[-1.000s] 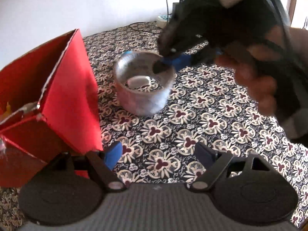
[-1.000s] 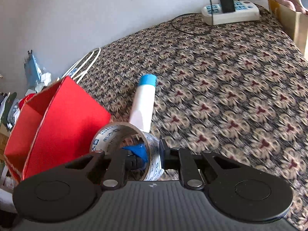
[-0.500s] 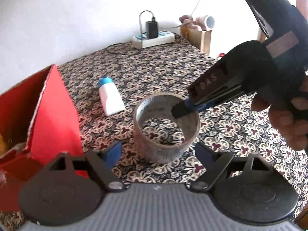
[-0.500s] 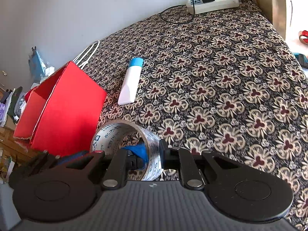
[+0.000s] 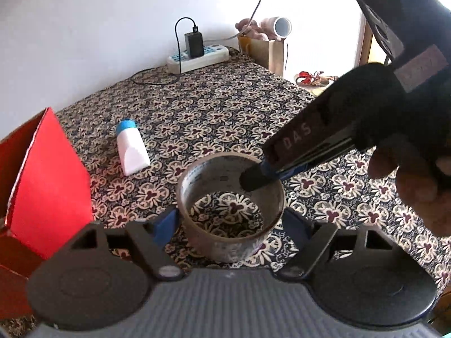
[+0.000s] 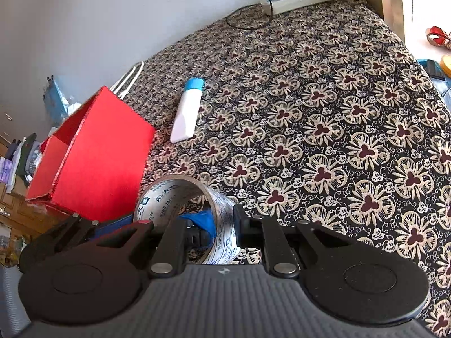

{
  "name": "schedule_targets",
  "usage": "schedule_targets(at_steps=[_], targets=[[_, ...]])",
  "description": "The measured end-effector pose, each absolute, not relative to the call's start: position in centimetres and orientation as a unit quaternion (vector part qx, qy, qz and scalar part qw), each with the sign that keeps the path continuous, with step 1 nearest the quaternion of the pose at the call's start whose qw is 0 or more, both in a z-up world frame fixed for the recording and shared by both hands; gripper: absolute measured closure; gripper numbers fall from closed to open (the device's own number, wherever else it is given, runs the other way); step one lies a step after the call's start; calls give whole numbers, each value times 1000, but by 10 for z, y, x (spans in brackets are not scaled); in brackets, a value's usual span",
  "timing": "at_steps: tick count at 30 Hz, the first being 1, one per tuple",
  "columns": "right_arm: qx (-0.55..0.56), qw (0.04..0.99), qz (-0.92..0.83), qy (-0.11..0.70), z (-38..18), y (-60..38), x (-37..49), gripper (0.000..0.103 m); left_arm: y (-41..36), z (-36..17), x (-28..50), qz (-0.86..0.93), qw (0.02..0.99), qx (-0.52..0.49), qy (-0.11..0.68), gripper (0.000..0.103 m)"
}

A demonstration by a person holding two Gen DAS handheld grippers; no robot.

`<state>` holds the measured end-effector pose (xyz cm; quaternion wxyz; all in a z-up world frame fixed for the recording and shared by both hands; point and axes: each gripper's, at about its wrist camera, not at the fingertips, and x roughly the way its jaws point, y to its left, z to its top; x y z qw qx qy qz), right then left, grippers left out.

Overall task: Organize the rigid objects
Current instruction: 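Lift the tape roll and carry it over the red box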

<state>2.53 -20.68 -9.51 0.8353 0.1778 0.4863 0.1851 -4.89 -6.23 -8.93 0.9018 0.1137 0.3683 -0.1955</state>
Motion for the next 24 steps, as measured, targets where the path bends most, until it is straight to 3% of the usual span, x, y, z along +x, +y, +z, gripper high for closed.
schedule_targets(at_steps=[13,24], targets=[[185,858,248,410,-35,-176,28,103,-46,-36,-66,-159,932,94,311,25],[148,872,298,359,5,-92,48,103,20,12,-69,-100,958,82,255,25]])
